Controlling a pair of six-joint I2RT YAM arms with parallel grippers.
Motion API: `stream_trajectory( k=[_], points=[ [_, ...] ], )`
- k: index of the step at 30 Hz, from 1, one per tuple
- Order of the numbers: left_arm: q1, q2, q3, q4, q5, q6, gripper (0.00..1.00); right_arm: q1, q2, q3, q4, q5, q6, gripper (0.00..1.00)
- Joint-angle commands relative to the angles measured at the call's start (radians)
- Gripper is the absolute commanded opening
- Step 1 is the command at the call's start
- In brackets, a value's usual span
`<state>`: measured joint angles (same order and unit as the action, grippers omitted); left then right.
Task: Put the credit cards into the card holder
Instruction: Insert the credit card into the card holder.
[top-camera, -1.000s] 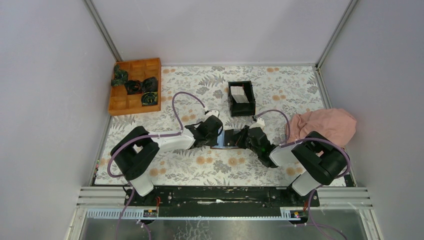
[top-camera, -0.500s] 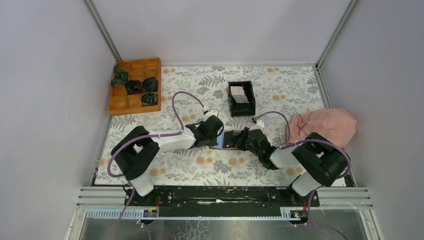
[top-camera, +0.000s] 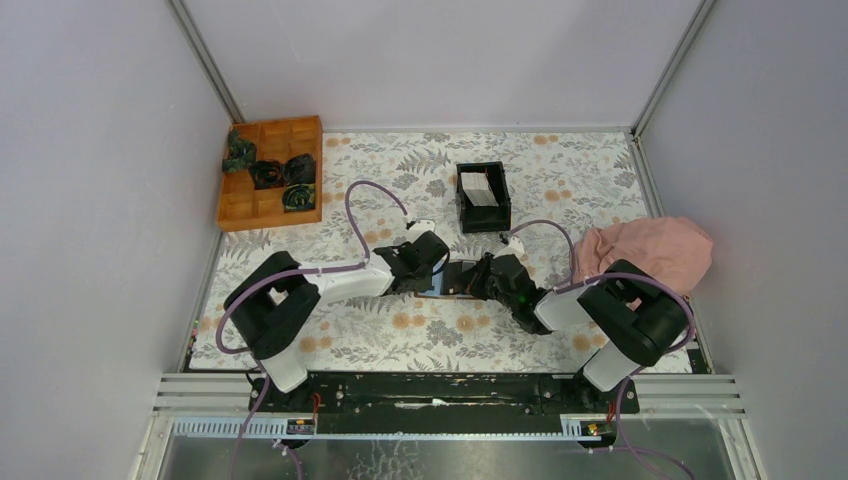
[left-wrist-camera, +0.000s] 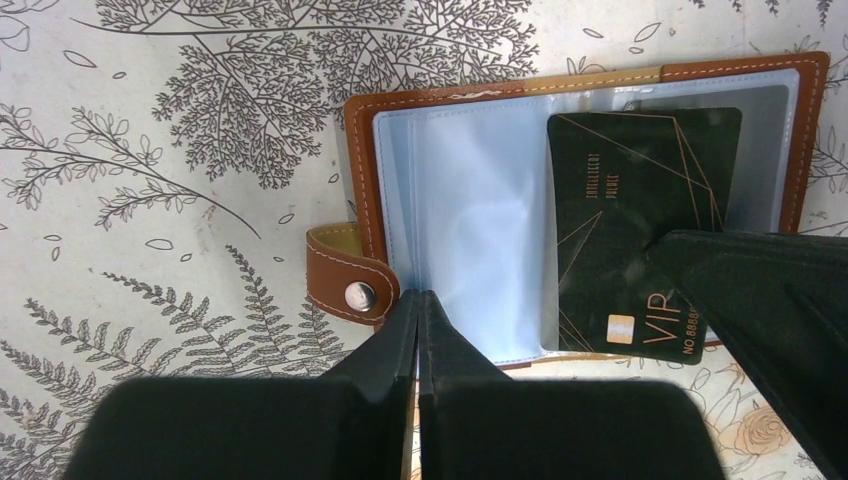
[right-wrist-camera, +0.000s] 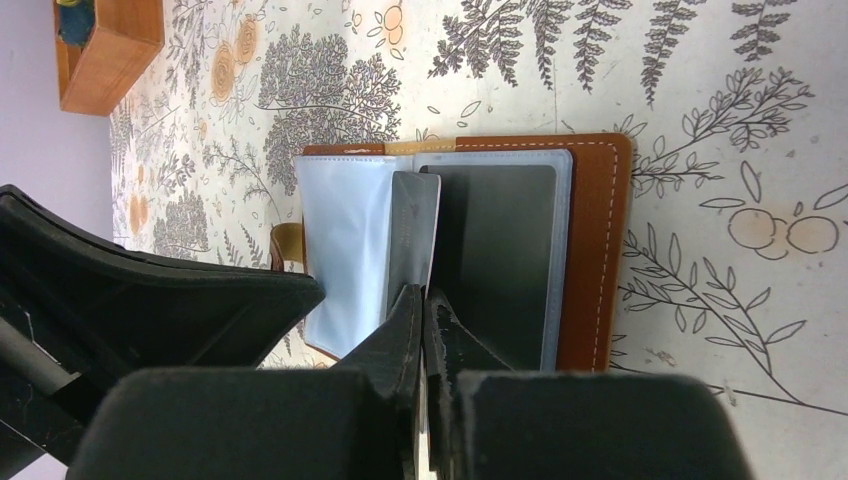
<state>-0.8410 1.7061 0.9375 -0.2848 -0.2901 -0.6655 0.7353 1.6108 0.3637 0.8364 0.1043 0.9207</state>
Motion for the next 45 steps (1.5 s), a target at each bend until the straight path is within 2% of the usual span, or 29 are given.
stream_trajectory(
  k=[1, 11, 21, 36, 45],
  points=[
    [-0.007, 0.061, -0.017, -0.162, -0.081, -0.009, 0.0, 0.027, -0.005, 0.007, -0.272, -0.006, -0.034, 0.0],
    [-0.018, 0.084, 0.001, -0.185, -0.107, -0.023, 0.0, 0.034, -0.081, -0.011, -0.312, -0.02, 0.066, 0.0],
    [-0.025, 0.079, 0.001, -0.194, -0.12, -0.028, 0.0, 0.036, 0.02, 0.0, -0.23, -0.049, 0.144, 0.0],
    [-0.029, 0.103, 0.003, -0.192, -0.12, -0.021, 0.0, 0.035, 0.015, 0.049, -0.257, 0.132, 0.039, 0.0],
    [-0.029, 0.117, 0.005, -0.192, -0.118, -0.022, 0.0, 0.036, 0.075, 0.071, -0.213, 0.129, 0.025, 0.0]
  ],
)
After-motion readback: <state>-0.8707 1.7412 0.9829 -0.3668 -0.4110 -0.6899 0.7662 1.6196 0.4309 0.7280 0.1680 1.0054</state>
